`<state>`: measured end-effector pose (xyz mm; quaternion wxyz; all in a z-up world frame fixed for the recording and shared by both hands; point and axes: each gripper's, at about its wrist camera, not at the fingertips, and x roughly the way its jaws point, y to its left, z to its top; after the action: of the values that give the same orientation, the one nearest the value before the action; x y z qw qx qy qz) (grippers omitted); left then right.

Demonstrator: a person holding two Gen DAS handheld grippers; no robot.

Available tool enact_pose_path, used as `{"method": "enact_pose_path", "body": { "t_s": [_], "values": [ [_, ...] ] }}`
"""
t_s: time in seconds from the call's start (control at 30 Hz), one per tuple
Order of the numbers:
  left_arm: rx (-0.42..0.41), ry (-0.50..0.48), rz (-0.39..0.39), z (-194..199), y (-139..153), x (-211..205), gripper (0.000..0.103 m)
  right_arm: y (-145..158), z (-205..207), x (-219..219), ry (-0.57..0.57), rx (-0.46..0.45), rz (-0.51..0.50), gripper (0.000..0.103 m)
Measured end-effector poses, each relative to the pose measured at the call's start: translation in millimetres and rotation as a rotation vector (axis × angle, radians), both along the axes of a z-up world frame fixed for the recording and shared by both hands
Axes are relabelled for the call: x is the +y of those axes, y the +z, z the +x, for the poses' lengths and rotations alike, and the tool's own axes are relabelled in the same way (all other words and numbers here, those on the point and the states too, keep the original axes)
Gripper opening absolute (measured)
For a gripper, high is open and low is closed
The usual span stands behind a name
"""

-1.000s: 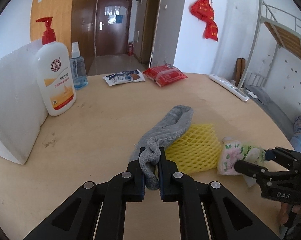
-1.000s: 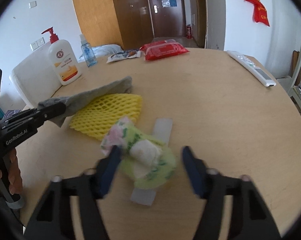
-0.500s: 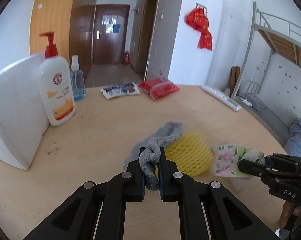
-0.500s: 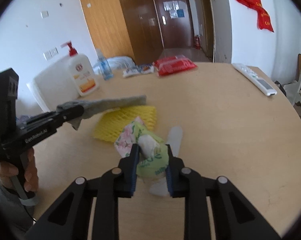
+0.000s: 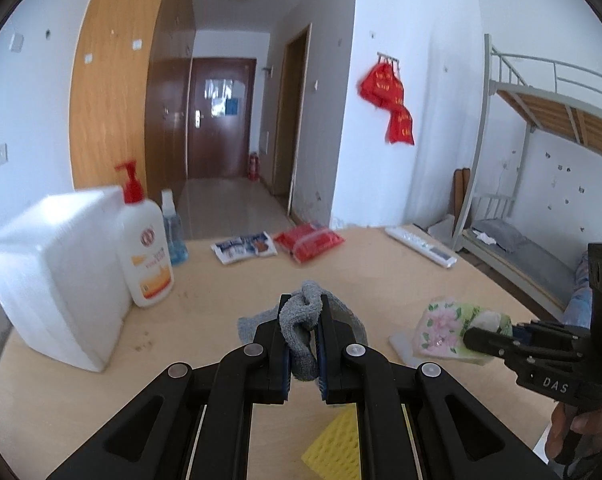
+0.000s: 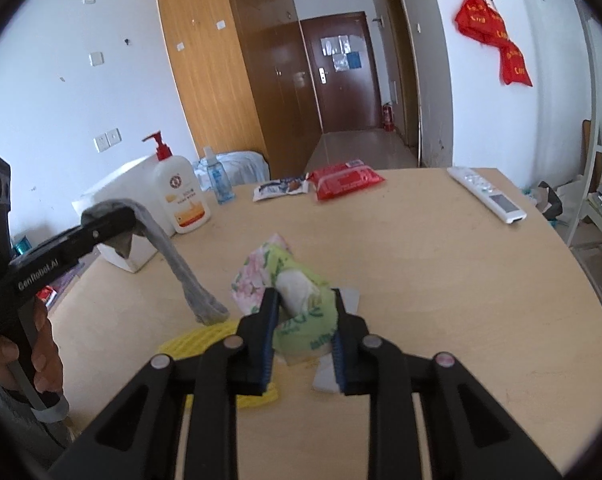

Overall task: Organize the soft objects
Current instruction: 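Lift and carry the sock and wipes pack in both tools toward the foam box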

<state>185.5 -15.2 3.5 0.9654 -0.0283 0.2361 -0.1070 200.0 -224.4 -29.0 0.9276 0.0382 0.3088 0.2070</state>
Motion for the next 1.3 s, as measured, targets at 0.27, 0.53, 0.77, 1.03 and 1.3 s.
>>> {"method": "enact_pose_path", "body": {
  "t_s": [0.27, 0.53, 0.77, 1.03, 1.3],
  "values": [
    [-0.068, 0.042, 0.002, -27.0, 24.5, 11.7, 0.011, 13.6, -19.0, 4.1, 0.011, -0.046, 0.005, 0.028],
    [-0.122, 0.062, -0.01, -59.5, 40.1, 17.3, 0.011, 33.3, -38.2, 8.4, 0.026, -0.105, 0.012, 0.028],
    [-0.181, 0.063, -0.005, -90.4, 54.6, 19.9, 0.011, 53.6, -59.6, 13.2, 0.042, -0.175, 0.012, 0.028],
    [-0.225, 0.102, 0.001, -122.9, 63.8, 30.1, 0.011, 64.7, -77.8, 22.5, 0.079, -0.23, 0.021, 0.028],
    [-0.257, 0.112, 0.025, -144.1, 71.2, 27.9, 0.011, 78.3, -96.2, 26.0, 0.091, -0.292, 0.03, 0.028]
  ]
}}
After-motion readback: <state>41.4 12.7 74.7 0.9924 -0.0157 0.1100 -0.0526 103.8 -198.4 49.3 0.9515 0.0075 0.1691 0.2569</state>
